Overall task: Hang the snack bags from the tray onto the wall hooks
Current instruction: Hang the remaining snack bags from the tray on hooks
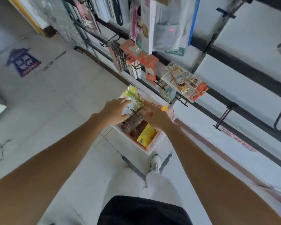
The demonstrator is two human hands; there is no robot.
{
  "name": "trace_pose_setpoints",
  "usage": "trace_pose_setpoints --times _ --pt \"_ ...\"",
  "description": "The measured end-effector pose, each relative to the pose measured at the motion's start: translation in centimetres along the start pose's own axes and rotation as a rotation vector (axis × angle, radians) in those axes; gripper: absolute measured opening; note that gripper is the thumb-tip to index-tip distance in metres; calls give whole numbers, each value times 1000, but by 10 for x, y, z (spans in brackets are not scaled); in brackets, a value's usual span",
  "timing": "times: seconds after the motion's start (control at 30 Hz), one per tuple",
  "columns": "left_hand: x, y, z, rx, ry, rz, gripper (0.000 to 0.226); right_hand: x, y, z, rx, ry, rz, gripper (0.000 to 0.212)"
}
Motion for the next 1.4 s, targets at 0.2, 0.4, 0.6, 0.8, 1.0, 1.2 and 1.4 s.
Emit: trace_pose_setpoints --times 0.2,0.4,0.6,0.8,1.0,1.2,1.4 --pt "35 -62 36 -144 -65 -35 68 46 -9 29 20 -27 19 54" --pt "73 -119 78 -288 -184 -29 63 87 -10 65 114 -49 148 61" --pt "110 -160 121 -293 -141 -46 66 160 -35 129 316 -125 273 60" --pt "142 -193 143 -587 -82 -5 68 234 -39 167 582 17 451 73" --pt "166 -218 163 -800 -96 -47 59 277 -30 185 708 158 719 113" --pt "164 -218 168 -850 -144 -91 59 284 -36 186 883 237 713 100" --pt "166 -214 152 -904 -265 -118 52 267 -67 186 1138 94 483 78"
Point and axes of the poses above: each hand's wrist, its own x-axis towards the middle knuckle, its own z-axis out of the palm, y = z × x, the point moved 5 cm from there along x, towards the middle knuckle, and after that the axes turned 3 degrees about z, right-handed, at the moved point
